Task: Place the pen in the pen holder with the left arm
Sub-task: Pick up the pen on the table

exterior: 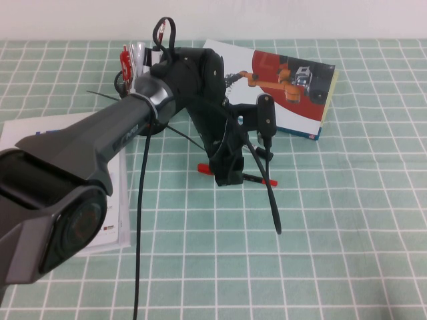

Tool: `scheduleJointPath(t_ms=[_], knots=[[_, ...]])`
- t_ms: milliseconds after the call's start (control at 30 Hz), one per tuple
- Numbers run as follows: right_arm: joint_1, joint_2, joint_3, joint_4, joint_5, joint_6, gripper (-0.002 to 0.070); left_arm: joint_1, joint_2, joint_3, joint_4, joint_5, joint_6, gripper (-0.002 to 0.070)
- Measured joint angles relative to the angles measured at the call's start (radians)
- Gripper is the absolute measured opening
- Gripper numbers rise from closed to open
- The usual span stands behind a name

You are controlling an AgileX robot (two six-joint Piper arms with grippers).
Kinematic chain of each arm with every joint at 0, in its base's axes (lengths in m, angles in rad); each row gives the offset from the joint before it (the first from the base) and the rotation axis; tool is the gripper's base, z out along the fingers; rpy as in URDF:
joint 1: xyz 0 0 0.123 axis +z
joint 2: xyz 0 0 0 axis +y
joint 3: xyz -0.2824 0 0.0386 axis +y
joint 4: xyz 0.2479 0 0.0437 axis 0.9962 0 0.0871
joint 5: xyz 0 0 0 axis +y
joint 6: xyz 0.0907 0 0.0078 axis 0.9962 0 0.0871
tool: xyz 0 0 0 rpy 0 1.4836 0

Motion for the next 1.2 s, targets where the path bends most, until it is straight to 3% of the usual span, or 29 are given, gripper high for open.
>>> scheduleJointPath(t_ms=[500, 567, 800, 1200], knots=[[0.000, 0.000, 0.000, 0.000, 0.000, 0.000, -0.0020, -0.011, 0.013, 0.000, 0.023, 0.005, -0.006, 0.0285], [0.000, 0.000, 0.000, 0.000, 0.000, 0.000, -0.0020, -0.013, 0.013, 0.000, 0.025, 0.011, -0.006, 0.0257], [0.000, 0.000, 0.000, 0.000, 0.000, 0.000, -0.0020, -0.023, 0.013, -0.002, 0.052, 0.045, -0.009, 0.0058], [0.000, 0.000, 0.000, 0.000, 0.000, 0.000, -0.0020, -0.038, 0.011, -0.002, 0.085, 0.047, -0.091, 0.0058]])
